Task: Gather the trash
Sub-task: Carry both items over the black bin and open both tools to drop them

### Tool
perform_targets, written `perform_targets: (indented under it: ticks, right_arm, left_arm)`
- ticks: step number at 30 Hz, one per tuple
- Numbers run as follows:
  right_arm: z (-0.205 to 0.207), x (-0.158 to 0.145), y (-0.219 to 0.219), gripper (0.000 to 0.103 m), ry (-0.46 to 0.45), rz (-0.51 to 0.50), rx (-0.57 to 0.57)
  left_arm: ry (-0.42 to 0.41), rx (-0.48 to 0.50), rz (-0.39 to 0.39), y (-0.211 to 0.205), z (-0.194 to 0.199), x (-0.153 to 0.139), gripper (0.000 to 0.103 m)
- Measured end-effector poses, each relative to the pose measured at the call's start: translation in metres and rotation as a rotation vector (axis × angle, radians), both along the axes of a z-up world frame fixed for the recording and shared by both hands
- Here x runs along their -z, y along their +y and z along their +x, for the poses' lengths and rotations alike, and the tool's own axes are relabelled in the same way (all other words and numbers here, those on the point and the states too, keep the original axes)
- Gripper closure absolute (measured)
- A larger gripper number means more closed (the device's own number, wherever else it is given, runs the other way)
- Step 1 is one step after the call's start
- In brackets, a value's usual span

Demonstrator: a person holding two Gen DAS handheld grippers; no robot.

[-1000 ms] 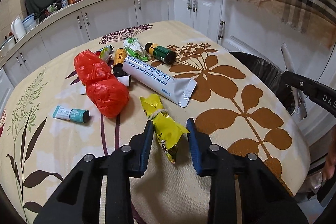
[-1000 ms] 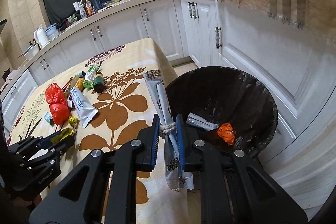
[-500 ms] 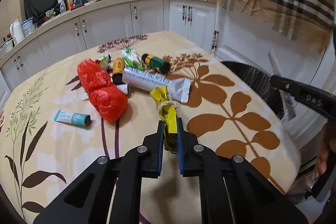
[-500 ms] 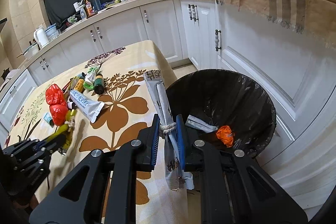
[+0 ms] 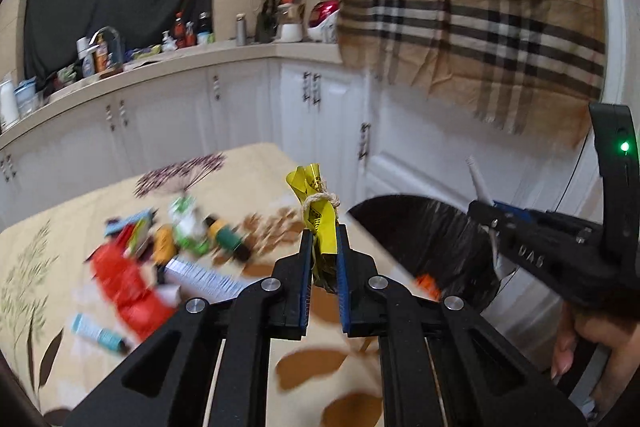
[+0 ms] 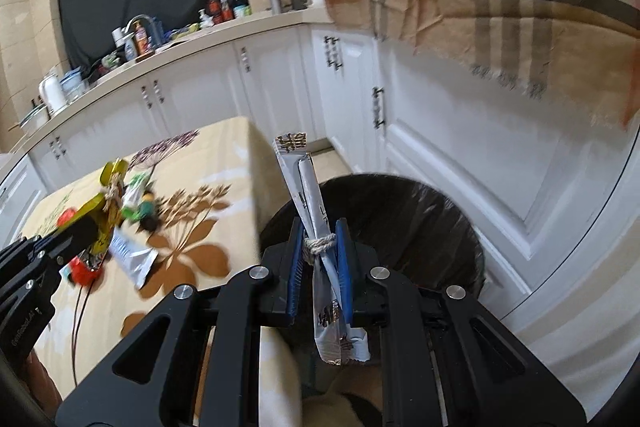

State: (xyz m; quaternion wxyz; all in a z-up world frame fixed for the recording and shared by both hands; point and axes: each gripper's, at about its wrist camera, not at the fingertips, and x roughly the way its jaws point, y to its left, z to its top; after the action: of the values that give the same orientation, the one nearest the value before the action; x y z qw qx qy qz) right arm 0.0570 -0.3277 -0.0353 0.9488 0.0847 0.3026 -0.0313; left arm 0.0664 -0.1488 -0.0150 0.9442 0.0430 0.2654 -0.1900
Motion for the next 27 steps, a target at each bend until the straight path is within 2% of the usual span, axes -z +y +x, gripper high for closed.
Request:
perform_targets:
  ticks: [6,23,26,27]
  right_arm:
    - [0.017,-0.003,-0.019,0.088,-0.018,-0.009,0.051]
    - [0.057,0.021,-0.05,0.087,0.017,-0.041,0.135]
    - [0.061,0.026,-0.052,0.085,0.026,-0.047,0.144]
    - [0.062,0.027,-0.053,0.08,0.029,-0.05,0.149]
  left_arm:
    - [-0.028,0.055,0.008,-0.035,0.022,-0.004,0.091]
    - [0.039,0.096,0.051,-0.089,0.08,0.027,0.09]
    - [0.058,0.106,0.058,-0.094,0.085,0.033,0.088]
    - [0.061,0.106,0.059,-0.095,0.085,0.034,0.087]
